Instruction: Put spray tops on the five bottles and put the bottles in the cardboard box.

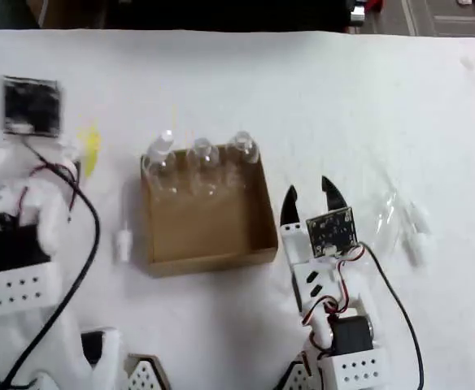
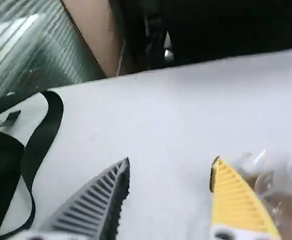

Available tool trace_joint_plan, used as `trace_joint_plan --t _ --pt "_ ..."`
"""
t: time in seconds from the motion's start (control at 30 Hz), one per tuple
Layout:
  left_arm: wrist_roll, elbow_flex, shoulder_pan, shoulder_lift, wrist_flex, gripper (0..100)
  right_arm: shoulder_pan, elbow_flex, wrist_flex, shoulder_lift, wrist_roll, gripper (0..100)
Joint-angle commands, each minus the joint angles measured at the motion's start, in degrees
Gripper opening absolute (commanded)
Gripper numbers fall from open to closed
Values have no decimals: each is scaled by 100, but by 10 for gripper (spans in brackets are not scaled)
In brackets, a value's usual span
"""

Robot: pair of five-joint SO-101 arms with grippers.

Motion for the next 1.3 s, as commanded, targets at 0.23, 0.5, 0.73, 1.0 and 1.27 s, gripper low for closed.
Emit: trace_joint_plan --t 0.23,0.5,0.73,1.0,1.27 --pt "-712 1960 -154 523 -1565 244 -4 44 -101 -13 70 166" --pt "-1662 615 -251 3565 -1626 181 -4 44 -110 -13 70 166" --pt "-2215 -149 -198 4716 -1635 177 -4 44 -127 -13 70 166" --pt "-2312 -1037 13 5798 -1451 176 -4 44 -136 -13 70 166" --pt "-2321 -1793 259 6299 -932 172 -4 44 -136 -13 70 166"
